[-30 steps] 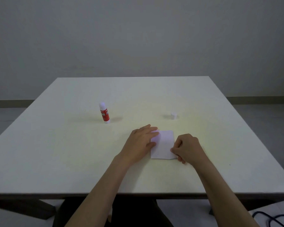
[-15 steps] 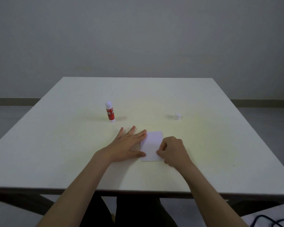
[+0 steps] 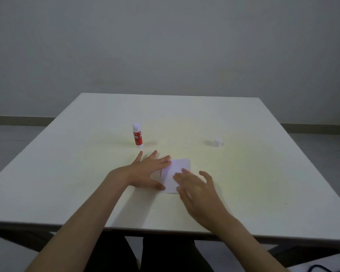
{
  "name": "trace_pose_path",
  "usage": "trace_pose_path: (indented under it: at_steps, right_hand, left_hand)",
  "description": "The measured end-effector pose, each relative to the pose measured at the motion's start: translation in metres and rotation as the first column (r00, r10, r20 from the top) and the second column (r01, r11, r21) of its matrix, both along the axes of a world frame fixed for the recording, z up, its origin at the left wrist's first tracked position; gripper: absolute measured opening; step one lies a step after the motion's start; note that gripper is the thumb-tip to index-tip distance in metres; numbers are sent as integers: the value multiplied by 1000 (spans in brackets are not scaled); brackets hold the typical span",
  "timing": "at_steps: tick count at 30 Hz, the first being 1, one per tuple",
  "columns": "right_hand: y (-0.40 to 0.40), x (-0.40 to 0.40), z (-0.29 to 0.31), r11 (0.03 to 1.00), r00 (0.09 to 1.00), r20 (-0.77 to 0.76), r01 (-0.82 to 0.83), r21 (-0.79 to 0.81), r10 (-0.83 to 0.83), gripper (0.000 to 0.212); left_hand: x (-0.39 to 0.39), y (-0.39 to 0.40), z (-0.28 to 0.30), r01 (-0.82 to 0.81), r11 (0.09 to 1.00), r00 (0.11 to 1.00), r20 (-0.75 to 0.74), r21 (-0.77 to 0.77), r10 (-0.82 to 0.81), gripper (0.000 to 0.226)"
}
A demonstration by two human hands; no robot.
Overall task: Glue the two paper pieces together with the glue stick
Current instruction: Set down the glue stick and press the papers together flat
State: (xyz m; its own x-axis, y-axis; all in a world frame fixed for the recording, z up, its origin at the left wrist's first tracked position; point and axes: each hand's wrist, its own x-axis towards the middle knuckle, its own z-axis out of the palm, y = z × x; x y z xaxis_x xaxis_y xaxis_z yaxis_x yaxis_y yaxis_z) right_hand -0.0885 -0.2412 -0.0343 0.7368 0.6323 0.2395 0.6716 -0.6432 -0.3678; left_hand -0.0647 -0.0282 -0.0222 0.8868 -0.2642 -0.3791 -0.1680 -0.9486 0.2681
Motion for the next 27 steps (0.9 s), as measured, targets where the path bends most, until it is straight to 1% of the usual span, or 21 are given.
trace_pose_path:
  at_steps: [1, 3, 4, 5, 7, 9, 11, 15, 17, 21, 22, 25, 27]
  right_hand:
    - [3, -5, -2, 995, 997, 42, -58, -81, 61, 44]
    - [7, -10, -5, 969, 989, 88, -97, -227, 119, 49]
    - [9, -11, -5, 959, 989, 91, -92, -266, 120, 52]
    - [10, -12, -6, 953, 991, 54, -103, -285, 123, 56]
    - [9, -13, -10, 957, 991, -14, -134, -256, 135, 67]
    - [7, -14, -14, 955, 990, -39, -137, -263, 132, 70]
    - [5, -16, -16, 949, 990, -52, -143, -282, 133, 68]
    - [3, -20, -18, 946, 992, -53, -124, -299, 113, 63]
    - [2, -22, -18, 950, 996, -50, -81, -300, 69, 69]
    - [5, -22, -21, 955, 1000, -23, -14, -295, 8, 91]
    - [7, -18, -21, 954, 1000, -6, 6, -298, -8, 93]
    - [13, 3, -21, 940, 996, 45, 93, -329, -83, 86]
    - [17, 21, -23, 932, 992, 44, 129, -339, -121, 78]
  left_hand:
    - [0, -2, 1, 0, 1000, 1000, -5, 2, 0, 84]
    - [-1, -3, 2, -5, 1000, 1000, -26, -16, 4, 84]
    - [-3, -4, 2, -11, 999, 999, -41, -41, 10, 83]
    - [-5, -4, 0, -20, 997, 999, -51, -71, 17, 83]
    - [-8, -5, -7, -31, 994, 999, -35, -102, 27, 81]
    - [-11, -6, -14, -25, 996, 1000, 14, -80, 26, 79]
    - [-11, -5, -19, -16, 998, 999, 37, -64, 18, 79]
    - [-8, 0, -21, 3, 998, 1000, 27, -61, -1, 81]
    - [-8, 2, -21, 8, 997, 1000, 22, -80, -6, 82]
    - [-7, 3, -19, 5, 995, 1000, 9, -97, -5, 85]
    - [-7, 3, -18, -1, 995, 1000, 4, -104, 2, 85]
    - [-7, 2, -16, -15, 993, 1000, -10, -120, 14, 87]
    - [-6, 1, -15, -16, 994, 1000, -15, -108, 15, 89]
